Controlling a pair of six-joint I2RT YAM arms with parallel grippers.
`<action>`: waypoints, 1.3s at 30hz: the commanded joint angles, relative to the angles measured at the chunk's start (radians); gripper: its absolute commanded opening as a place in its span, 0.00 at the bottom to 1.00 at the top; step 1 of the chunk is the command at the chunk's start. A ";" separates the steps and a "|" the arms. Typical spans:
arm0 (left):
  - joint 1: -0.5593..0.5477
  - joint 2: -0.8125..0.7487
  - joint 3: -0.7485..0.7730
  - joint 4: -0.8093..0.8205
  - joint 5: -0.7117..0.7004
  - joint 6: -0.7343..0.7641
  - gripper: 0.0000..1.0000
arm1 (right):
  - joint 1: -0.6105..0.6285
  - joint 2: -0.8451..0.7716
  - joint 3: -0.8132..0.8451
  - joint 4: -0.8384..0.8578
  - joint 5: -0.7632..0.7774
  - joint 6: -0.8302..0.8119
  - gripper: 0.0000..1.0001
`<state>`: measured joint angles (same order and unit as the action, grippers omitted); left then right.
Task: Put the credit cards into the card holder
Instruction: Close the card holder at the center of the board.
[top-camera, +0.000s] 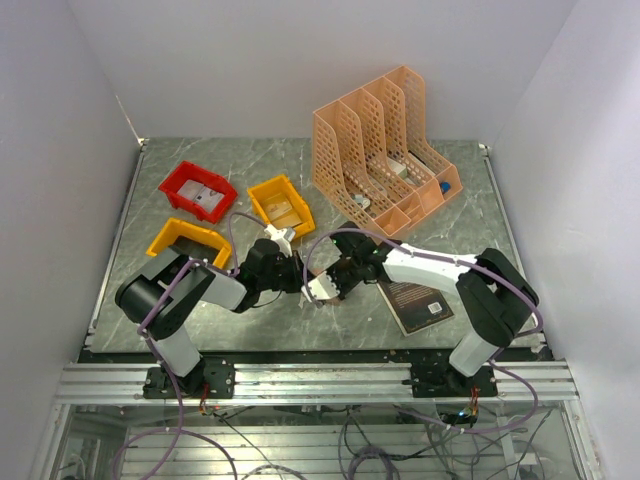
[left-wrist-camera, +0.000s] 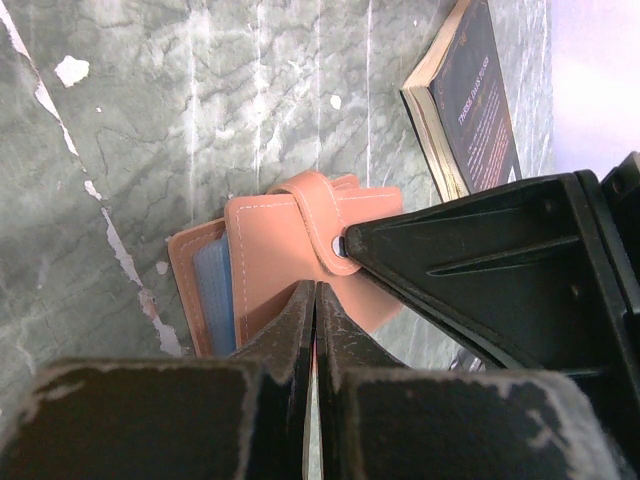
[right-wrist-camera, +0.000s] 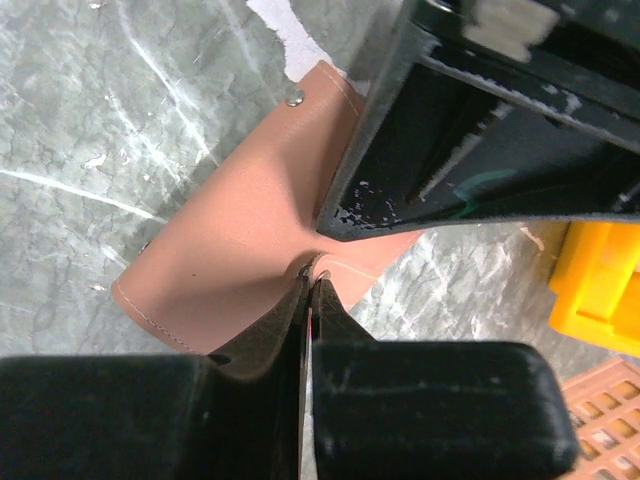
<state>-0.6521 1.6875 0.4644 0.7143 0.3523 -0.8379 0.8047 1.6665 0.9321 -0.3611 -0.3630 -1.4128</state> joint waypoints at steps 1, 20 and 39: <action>-0.005 0.026 -0.035 -0.085 -0.039 0.035 0.07 | -0.020 0.072 -0.008 -0.239 -0.174 0.144 0.00; -0.006 0.054 -0.037 -0.079 -0.043 0.036 0.07 | -0.119 0.017 0.006 -0.152 -0.258 0.241 0.00; -0.006 0.059 -0.037 -0.067 -0.033 0.032 0.07 | -0.110 -0.016 0.008 -0.071 -0.257 0.345 0.00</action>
<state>-0.6537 1.7012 0.4603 0.7387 0.3679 -0.8463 0.6781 1.6756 0.9623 -0.4072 -0.5877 -1.0996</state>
